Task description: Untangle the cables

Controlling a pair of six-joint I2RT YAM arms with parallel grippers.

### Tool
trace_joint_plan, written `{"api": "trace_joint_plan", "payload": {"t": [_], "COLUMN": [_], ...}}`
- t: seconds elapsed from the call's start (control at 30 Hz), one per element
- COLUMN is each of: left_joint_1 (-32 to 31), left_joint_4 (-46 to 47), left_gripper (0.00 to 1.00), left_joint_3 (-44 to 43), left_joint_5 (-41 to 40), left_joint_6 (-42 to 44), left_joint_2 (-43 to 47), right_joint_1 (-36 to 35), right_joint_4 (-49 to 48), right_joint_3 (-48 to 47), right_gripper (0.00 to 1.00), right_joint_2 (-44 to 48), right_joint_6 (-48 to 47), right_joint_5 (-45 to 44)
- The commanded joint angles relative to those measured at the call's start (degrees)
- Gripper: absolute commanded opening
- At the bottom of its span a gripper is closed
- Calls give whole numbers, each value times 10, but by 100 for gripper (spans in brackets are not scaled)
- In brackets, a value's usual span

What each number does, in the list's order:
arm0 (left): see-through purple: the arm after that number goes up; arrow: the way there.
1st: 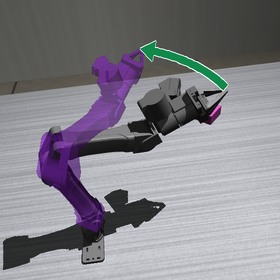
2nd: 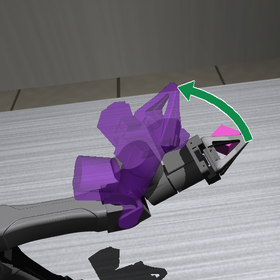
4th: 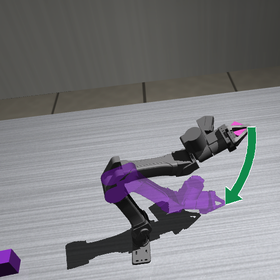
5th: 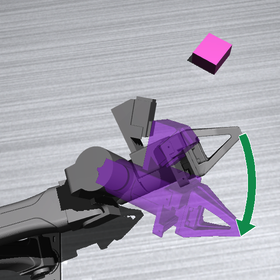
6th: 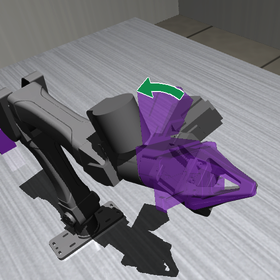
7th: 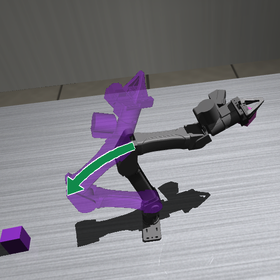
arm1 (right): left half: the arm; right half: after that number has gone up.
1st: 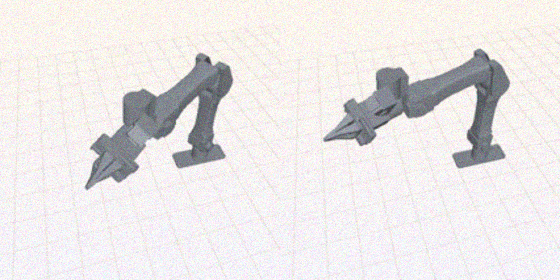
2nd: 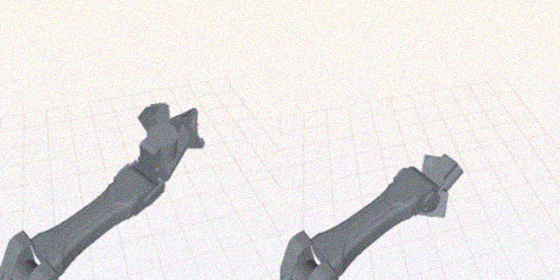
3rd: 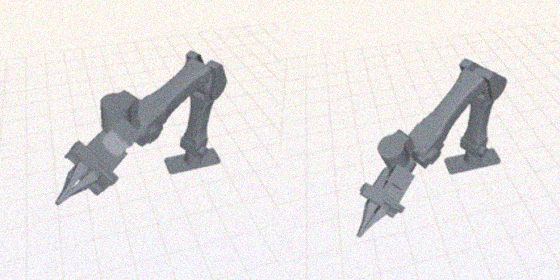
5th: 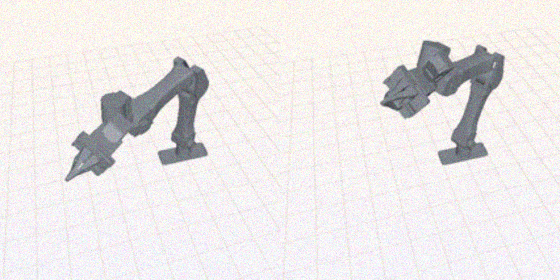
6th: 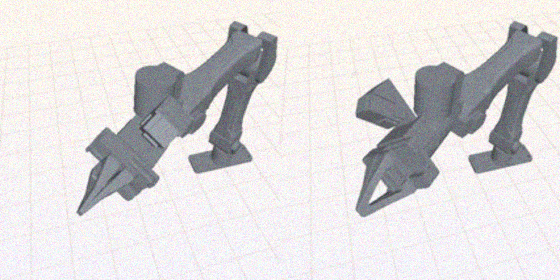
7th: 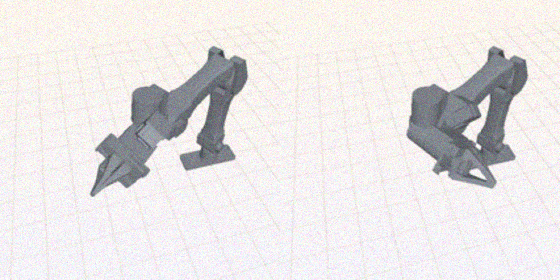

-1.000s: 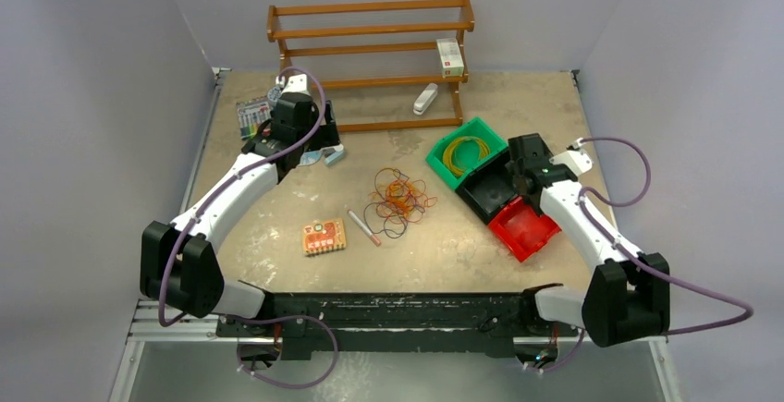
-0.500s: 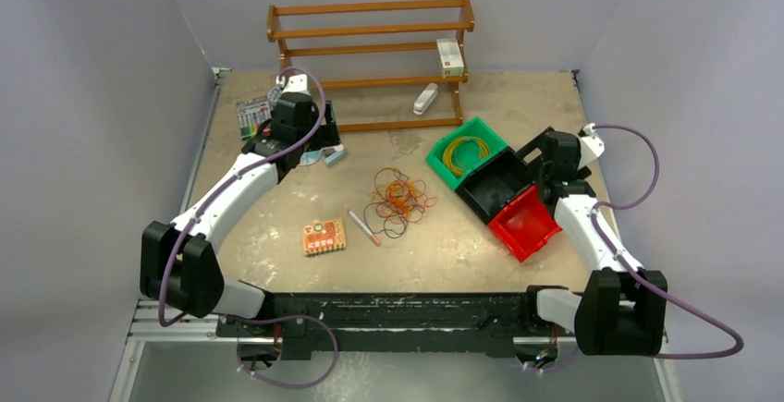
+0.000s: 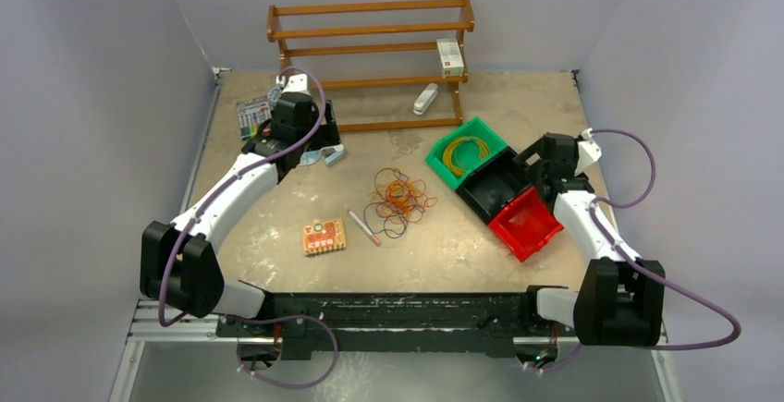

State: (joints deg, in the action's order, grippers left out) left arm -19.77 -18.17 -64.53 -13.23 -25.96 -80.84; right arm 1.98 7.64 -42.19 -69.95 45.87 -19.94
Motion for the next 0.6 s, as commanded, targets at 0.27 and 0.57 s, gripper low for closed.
{"api": "trace_joint_plan", "payload": {"t": [0.27, 0.57], "left_joint_1": [4, 5], "left_joint_4": [25, 26], "left_gripper": [83, 83], "left_joint_3": [-20, -20], "left_joint_5": [11, 16], "left_joint_6": [-6, -5], "left_joint_2": [3, 3], "right_joint_1": [30, 36], "right_joint_4": [-81, -154], "right_joint_3": [-20, -52], "right_gripper": [99, 99], "right_joint_2": [-26, -78], "right_joint_6": [-40, -99], "right_joint_5": [79, 139]}}
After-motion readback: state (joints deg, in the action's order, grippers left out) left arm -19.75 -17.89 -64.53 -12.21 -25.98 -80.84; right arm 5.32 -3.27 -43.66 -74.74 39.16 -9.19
